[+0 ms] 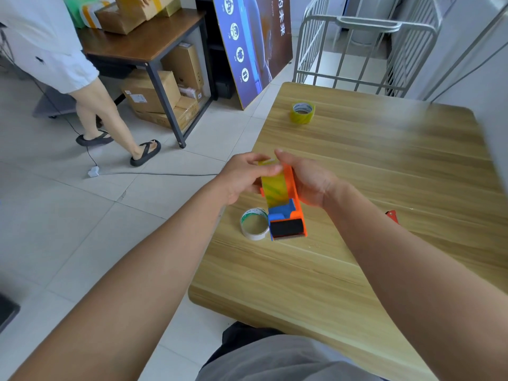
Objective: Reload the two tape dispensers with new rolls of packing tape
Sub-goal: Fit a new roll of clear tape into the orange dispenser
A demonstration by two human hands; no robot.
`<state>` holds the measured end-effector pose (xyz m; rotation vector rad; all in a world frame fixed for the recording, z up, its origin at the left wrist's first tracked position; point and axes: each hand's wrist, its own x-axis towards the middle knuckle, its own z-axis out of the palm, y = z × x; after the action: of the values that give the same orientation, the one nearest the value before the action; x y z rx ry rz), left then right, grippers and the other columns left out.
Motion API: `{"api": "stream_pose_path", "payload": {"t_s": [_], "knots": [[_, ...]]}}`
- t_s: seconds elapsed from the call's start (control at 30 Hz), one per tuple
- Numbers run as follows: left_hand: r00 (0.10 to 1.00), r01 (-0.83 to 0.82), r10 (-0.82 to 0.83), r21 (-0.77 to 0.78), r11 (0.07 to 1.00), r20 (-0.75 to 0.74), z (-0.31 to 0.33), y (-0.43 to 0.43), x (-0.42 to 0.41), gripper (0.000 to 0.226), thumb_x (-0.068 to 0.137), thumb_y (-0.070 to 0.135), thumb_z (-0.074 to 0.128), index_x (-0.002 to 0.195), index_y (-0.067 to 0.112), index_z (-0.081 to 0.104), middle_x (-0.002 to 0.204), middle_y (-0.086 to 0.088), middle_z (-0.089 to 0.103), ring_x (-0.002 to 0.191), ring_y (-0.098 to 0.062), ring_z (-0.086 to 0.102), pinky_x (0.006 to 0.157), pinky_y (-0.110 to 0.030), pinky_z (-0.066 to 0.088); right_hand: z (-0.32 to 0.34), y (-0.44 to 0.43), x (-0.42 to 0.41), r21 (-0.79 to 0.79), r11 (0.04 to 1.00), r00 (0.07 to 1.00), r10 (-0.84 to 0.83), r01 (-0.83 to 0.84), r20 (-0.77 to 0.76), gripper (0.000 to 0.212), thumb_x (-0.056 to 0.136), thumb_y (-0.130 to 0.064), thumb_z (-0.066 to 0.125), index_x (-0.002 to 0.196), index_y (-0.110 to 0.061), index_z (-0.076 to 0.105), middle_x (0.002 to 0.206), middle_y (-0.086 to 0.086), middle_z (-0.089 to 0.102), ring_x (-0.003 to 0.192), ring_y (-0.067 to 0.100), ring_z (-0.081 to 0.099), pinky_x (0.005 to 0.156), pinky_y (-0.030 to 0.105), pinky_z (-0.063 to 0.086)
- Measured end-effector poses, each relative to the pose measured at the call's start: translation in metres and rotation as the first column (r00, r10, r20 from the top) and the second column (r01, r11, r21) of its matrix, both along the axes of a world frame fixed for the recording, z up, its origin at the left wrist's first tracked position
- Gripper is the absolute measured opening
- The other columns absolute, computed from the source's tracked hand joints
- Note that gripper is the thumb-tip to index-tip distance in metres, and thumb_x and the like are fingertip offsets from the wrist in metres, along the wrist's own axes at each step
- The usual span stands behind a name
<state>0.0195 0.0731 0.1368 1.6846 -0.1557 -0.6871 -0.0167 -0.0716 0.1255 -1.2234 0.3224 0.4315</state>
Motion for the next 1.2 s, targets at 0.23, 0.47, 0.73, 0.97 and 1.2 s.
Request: {"api": "stream_pose_path", "payload": {"t_s": [0.23, 0.47, 0.73, 0.97, 1.2], "knots": [[0.962, 0.082, -0.141, 0.243, 0.967, 0.236, -0.004, 0.001, 0.006, 0.033, 0.082, 0.044, 0.064, 0.102, 0.018, 0.069, 0.095, -0.003, 0.071, 0.086, -0.014, 0.067, 0.077, -0.029, 0.052, 0.001, 0.000, 0.000, -0.060, 0.998, 1.000, -0.017, 0.018, 0.004, 0.041, 0.100, -0.034, 0.039, 0.099, 0.001, 0.061, 0.076, 0.014, 0.073, 0.068, 0.023, 0.072, 0.061, 0.033, 0.059], [0.975, 0.171, -0.198, 0.232, 0.958, 0.100, 0.004, -0.001, 0.004, 0.041, 0.058, 0.027, 0.070, 0.097, 0.023, 0.060, 0.110, -0.010, 0.063, 0.098, -0.025, 0.065, 0.090, -0.043, 0.054, 0.009, -0.005, -0.006, -0.017, 0.975, 0.972, 0.223, -0.222, 0.073, 0.029, 0.097, -0.030, 0.043, 0.100, -0.011, 0.065, 0.082, 0.005, 0.075, 0.074, 0.016, 0.071, 0.064, 0.026, 0.057], [0.969, 0.246, -0.240, 0.154, 0.957, -0.060, -0.001, 0.013, 0.008, 0.026, 0.075, 0.013, 0.063, 0.100, 0.017, 0.061, 0.095, -0.008, 0.063, 0.091, -0.024, 0.062, 0.085, -0.045, 0.056, 0.012, -0.011, -0.013, -0.299, 0.851, 0.891, 0.453, -0.431, 0.006, 0.041, 0.076, 0.020, 0.052, 0.113, 0.003, 0.056, 0.097, 0.016, 0.063, 0.086, 0.030, 0.061, 0.085, 0.037, 0.050], [0.971, 0.236, -0.225, 0.140, 0.962, -0.084, -0.004, 0.022, 0.006, 0.034, 0.078, 0.016, 0.069, 0.109, 0.009, 0.057, 0.103, -0.009, 0.064, 0.094, -0.024, 0.065, 0.080, -0.044, 0.058, 0.011, -0.012, -0.012, -0.339, 0.810, 0.867, 0.498, -0.478, -0.033, 0.040, 0.076, 0.017, 0.057, 0.107, -0.007, 0.061, 0.099, 0.012, 0.067, 0.088, 0.027, 0.065, 0.088, 0.039, 0.051], [0.964, 0.265, -0.259, 0.171, 0.949, -0.056, -0.004, 0.019, 0.004, 0.024, 0.069, 0.015, 0.068, 0.088, 0.017, 0.054, 0.093, -0.006, 0.057, 0.087, -0.022, 0.062, 0.081, -0.044, 0.057, 0.013, -0.007, -0.013, -0.407, 0.769, 0.859, 0.505, -0.492, -0.084, 0.044, 0.076, 0.016, 0.059, 0.114, -0.005, 0.058, 0.105, 0.018, 0.065, 0.093, 0.031, 0.063, 0.093, 0.046, 0.048]]}}
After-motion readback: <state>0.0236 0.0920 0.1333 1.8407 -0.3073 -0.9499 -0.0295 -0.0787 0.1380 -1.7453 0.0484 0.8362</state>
